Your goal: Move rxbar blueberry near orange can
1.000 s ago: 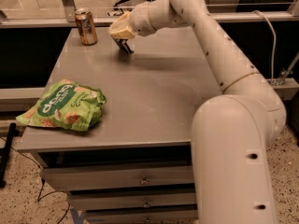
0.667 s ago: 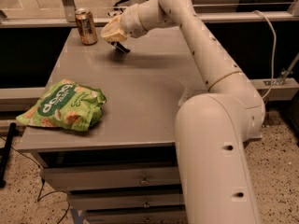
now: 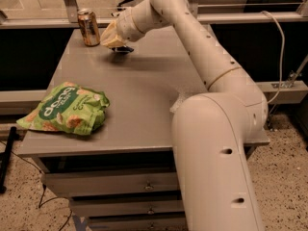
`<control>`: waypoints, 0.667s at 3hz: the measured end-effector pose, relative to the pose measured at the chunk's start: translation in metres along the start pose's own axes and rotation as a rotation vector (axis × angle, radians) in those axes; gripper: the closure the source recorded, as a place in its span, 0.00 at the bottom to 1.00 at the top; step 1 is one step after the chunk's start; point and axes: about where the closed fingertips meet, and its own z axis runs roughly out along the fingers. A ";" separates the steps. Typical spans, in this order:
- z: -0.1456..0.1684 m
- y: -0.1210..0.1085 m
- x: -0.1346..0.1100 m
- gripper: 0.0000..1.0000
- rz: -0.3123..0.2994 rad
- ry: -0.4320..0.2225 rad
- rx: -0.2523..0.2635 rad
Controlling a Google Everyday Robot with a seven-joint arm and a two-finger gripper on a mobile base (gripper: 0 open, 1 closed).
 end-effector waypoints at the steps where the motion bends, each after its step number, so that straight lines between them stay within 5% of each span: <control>1: 0.011 0.003 0.000 1.00 -0.069 0.035 -0.025; 2: 0.018 0.003 -0.001 1.00 -0.134 0.056 -0.049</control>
Offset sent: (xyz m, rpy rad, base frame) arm 0.0124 0.0140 -0.0009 -0.1504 -0.1567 0.1123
